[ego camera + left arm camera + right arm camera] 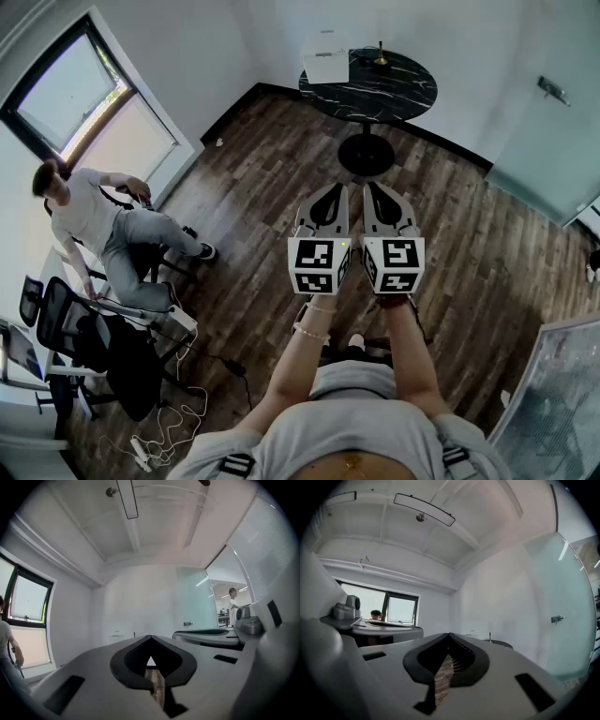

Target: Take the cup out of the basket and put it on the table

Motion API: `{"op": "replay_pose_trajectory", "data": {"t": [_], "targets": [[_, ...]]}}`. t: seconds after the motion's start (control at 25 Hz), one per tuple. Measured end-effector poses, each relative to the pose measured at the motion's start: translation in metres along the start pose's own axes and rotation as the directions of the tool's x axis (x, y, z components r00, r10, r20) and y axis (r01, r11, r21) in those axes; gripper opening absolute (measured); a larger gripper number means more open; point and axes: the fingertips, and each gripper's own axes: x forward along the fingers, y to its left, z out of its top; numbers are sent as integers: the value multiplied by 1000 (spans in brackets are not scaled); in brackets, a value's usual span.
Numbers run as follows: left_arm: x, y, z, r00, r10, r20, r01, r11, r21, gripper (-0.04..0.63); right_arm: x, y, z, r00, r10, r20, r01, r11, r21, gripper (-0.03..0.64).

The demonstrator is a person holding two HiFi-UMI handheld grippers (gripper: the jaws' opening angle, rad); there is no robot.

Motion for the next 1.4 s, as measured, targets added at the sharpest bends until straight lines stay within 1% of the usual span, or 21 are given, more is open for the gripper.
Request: {"op": "replay_pose_trajectory", "data": {"t": [0.52, 0.88, 1.12, 1.4], "targets": [[16, -19, -4, 1000, 10, -9, -10, 1000, 12, 6, -2, -25, -3, 1000, 10, 9, -10, 1000, 9, 9], [24, -18, -12, 1000, -13, -21, 13, 1000, 1, 6, 5, -28, -6, 1000, 1, 17, -1, 1000, 12, 9], [43, -4, -17, 999, -38, -24, 38, 999, -6, 6, 26, -33, -12, 1000, -28, 9, 28, 1000, 13, 9], [85, 28, -18, 998, -64, -25, 63, 998, -12, 6, 75, -41, -14, 998, -60, 7, 60, 998, -1, 9]]}}
